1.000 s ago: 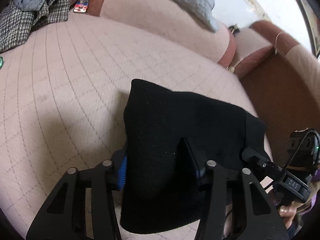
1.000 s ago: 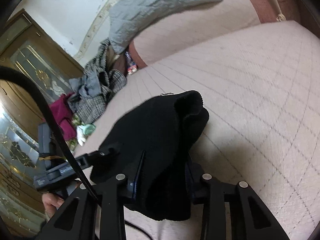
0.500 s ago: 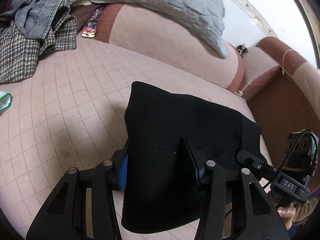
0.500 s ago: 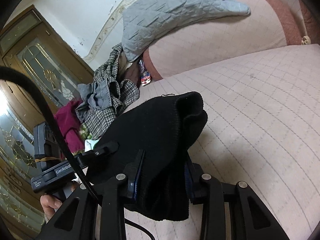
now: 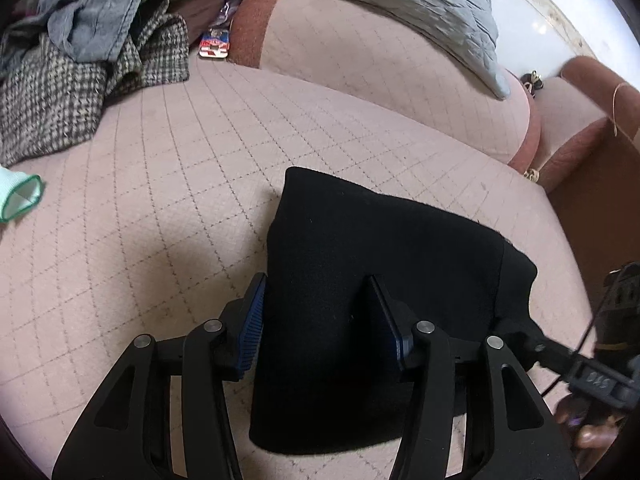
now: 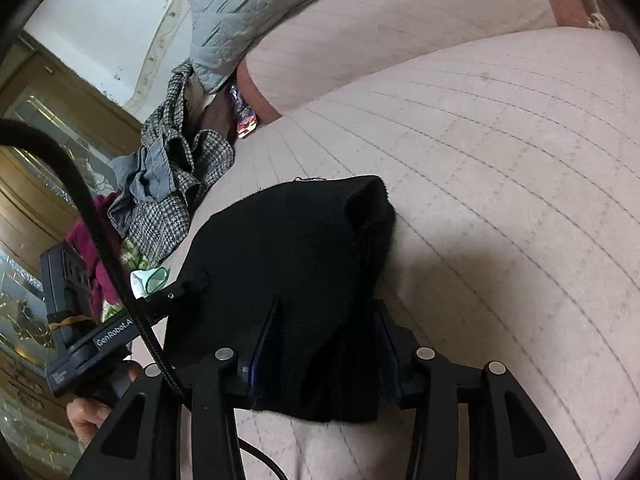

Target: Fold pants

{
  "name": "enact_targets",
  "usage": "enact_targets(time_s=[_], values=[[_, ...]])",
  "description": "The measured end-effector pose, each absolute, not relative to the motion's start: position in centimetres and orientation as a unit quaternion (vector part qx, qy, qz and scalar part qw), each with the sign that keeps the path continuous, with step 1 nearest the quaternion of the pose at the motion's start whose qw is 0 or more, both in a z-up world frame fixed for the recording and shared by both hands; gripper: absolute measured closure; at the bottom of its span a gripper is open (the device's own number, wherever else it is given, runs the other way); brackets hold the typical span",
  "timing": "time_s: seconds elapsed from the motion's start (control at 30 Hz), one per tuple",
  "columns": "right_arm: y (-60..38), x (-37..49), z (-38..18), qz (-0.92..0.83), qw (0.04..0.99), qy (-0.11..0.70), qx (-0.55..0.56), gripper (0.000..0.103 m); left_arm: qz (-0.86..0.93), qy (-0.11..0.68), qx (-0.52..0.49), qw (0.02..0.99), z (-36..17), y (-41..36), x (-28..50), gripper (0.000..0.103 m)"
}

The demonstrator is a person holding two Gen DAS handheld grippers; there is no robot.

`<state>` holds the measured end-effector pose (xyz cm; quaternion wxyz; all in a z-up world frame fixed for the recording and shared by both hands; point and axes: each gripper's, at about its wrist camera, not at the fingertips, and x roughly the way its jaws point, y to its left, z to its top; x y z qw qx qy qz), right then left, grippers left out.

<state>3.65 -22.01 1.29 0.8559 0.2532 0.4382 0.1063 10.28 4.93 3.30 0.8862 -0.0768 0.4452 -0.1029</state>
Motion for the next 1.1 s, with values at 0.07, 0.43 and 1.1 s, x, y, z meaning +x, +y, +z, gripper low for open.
enact_targets(time_s=[0.07, 0.43, 1.1], values=[[-22.0, 2.7, 2.3, 0.093, 0.865, 0.432, 0.24, 0.06, -0.095, 0.442, -0.068, 0.889, 3.6, 4.9, 9.6, 0.052], [-16.7, -1.0, 7.7, 0.089, 0.915, 0.375, 0.115, 0.06, -0.094, 0.414, -0.061, 0.903, 5.5, 5.6, 6.3, 0.052], [-14.5, 1.5, 3.2, 0.054, 0.899, 0.426, 0.088, 0.059, -0.093, 0.438, -0.04, 0.893, 3.6, 5.2, 7.2, 0.052]])
